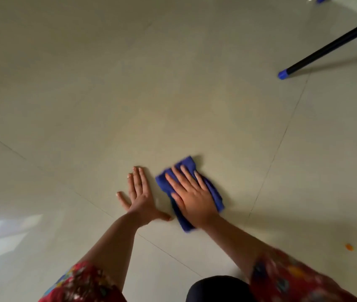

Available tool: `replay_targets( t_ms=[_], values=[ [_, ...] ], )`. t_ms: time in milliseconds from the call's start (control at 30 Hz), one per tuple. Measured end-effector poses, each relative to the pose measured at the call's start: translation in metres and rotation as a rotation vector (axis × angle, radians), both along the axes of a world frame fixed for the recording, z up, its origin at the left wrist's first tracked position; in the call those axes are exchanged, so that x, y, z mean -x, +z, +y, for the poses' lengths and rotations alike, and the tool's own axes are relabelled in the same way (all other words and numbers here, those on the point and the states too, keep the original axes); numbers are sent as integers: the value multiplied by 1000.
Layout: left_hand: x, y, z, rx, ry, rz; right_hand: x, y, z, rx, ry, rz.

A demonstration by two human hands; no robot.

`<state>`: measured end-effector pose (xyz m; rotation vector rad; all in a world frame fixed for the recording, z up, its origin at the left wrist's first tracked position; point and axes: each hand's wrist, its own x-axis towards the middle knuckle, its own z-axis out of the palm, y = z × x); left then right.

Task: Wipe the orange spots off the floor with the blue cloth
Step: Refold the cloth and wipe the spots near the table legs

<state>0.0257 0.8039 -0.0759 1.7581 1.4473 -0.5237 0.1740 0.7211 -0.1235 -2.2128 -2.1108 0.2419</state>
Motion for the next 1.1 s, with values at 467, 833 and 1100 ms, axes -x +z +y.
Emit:
replay_targets(
  t_ms=[467,833,1100],
  values=[
    [3,-4,-3,-46,-27,9,-56,0,-95,26,139,-94],
    [-3,-4,-9,-114,13,83,-58,-3,-92,26,106,-104],
    [-109,12,-101,-149,-247,-215,-169,1,-92,-2,-523,-44]
  ],
)
